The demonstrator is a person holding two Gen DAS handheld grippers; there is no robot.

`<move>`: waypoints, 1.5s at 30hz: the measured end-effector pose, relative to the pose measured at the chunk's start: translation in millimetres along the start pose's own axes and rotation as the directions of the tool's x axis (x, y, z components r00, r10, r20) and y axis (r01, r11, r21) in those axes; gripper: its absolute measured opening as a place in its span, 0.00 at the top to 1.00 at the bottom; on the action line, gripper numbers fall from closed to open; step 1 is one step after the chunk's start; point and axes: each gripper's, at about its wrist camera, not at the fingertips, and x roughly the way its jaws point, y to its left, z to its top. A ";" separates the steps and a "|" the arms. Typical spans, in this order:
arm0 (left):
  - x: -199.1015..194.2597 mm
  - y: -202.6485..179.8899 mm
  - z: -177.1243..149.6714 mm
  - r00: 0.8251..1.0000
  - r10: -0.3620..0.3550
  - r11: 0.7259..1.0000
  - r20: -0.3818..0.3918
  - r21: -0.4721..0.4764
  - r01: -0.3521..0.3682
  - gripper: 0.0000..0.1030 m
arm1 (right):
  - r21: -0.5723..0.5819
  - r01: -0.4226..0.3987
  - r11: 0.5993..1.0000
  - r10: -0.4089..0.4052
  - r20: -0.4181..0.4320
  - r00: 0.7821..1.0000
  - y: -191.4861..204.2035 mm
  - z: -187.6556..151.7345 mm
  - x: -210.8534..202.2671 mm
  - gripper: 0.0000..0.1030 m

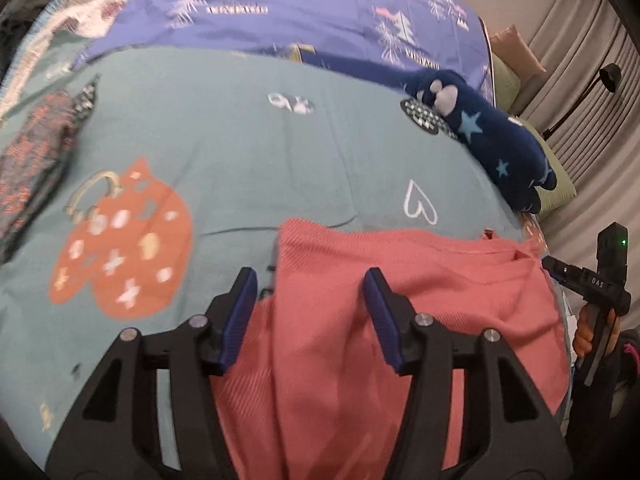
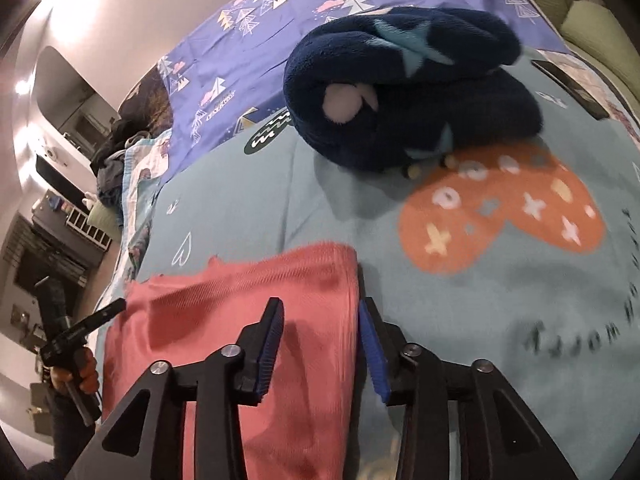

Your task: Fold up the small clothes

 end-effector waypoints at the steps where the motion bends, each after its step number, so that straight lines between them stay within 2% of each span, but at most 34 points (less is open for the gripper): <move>1: 5.6 0.3 1.6 1.000 -0.017 1.000 -0.010 -0.002 0.017 0.83 | -0.006 -0.003 1.000 0.003 -0.004 1.000 -0.4 2.7 4.5 0.64; 2: 8.3 1.1 3.5 1.000 -0.016 1.000 -0.011 -0.006 0.016 0.95 | -0.019 -0.001 1.000 0.001 -0.002 1.000 0.8 4.8 7.1 0.75; 3: 7.1 3.0 5.2 1.000 -0.020 1.000 -0.003 -0.019 0.020 0.95 | -0.029 0.001 1.000 -0.001 0.004 1.000 2.1 6.1 6.5 0.97; 6: -24.0 8.2 4.7 0.990 -0.083 0.993 0.110 -0.074 0.092 0.95 | -0.056 -0.018 0.998 0.025 0.137 0.990 12.9 5.6 -25.8 0.97; 9: -62.7 8.8 0.9 0.964 -0.145 0.984 0.225 -0.068 0.164 0.95 | -0.093 -0.021 0.995 0.040 0.203 0.978 20.8 8.1 -47.9 0.97; 11: -70.1 4.8 1.6 0.958 -0.107 0.993 0.265 -0.027 0.118 0.94 | -0.087 0.022 0.996 -0.006 0.189 0.982 18.0 14.9 -39.7 0.97; 12: -66.3 5.1 3.4 0.961 -0.077 0.996 0.266 -0.019 0.085 0.93 | -0.069 0.048 0.996 -0.036 0.168 0.985 13.3 18.7 -29.2 0.94; 14: -45.4 7.8 8.9 0.971 0.031 0.999 0.238 -0.037 -0.023 0.93 | -0.020 0.131 0.991 -0.130 0.055 0.990 -0.7 22.9 4.2 0.90; 15: -32.7 14.4 10.0 0.975 0.084 0.995 0.205 -0.062 -0.073 0.93 | 0.006 0.179 0.984 -0.179 0.008 0.984 -7.3 21.7 15.8 0.89; 16: -22.2 21.8 9.0 0.980 0.117 0.990 0.162 -0.095 -0.102 0.93 | 0.031 0.177 0.984 -0.177 -0.002 0.984 -12.5 18.0 19.4 0.89; 17: -18.2 26.3 6.4 0.984 0.116 0.988 0.136 -0.121 -0.100 0.93 | 0.047 0.154 0.987 -0.155 0.031 0.987 -13.9 13.4 13.3 0.89; 19: -24.6 32.8 -2.8 0.988 0.070 0.987 0.140 -0.154 -0.048 0.92 | 0.047 0.141 0.989 -0.143 0.059 0.988 -12.6 5.8 -1.8 0.85; 23: -56.4 19.9 -13.3 0.978 0.060 0.994 0.199 -0.102 -0.041 0.83 | 0.009 0.140 0.990 -0.140 0.070 0.988 -6.7 -15.4 -34.8 0.84; 28: -94.7 -5.6 -44.4 0.978 0.009 0.999 0.207 -0.032 -0.003 0.68 | -0.004 0.057 0.998 -0.056 0.059 0.997 -2.5 -59.9 -72.3 0.82; 32: -109.8 -15.7 -92.4 0.990 -0.049 0.999 0.130 0.016 0.047 0.68 | 0.003 -0.019 1.000 0.019 0.029 0.999 8.7 -105.3 -92.1 0.81; 35: -109.8 -20.0 -123.9 0.997 -0.037 0.999 0.064 0.037 0.034 0.68 | 0.006 -0.024 1.000 0.024 -0.005 1.000 11.5 -131.6 -94.4 0.75; 36: -105.9 -20.6 -133.6 0.999 -0.031 0.999 0.032 0.039 0.029 0.69 | 0.004 -0.020 1.000 0.020 -0.019 1.000 10.6 -136.7 -92.5 0.75; 37: -102.3 -21.0 -139.4 1.000 -0.028 0.999 0.008 0.041 0.028 0.89 | 0.002 -0.005 1.000 0.005 -0.032 0.999 12.0 -141.3 -89.8 0.78; 38: -99.2 -23.3 -145.2 1.000 -0.027 0.998 -0.012 0.050 0.027 1.00 | -0.006 0.022 1.000 -0.022 -0.034 0.999 16.0 -143.1 -88.3 0.84; 39: -98.2 -27.9 -150.5 1.000 -0.022 0.997 -0.023 0.070 0.023 1.00 | -0.014 0.038 0.999 -0.039 -0.028 0.999 18.8 -144.3 -89.2 0.95; 41: -107.0 -34.6 -156.1 1.000 -0.027 0.996 0.004 0.087 0.026 1.00 | -0.011 0.021 1.000 -0.021 0.030 0.999 24.2 -144.5 -104.3 0.96; 43: -126.8 -35.9 -156.7 0.995 -0.084 0.994 0.048 0.073 0.080 1.00 | -0.017 -0.009 1.000 0.010 0.070 0.997 27.6 -146.0 -122.7 0.97; 45: -148.7 -36.7 -159.5 0.989 -0.113 0.991 0.096 0.089 0.105 1.00 | -0.028 0.013 1.000 -0.010 0.088 0.996 25.7 -149.2 -135.1 0.98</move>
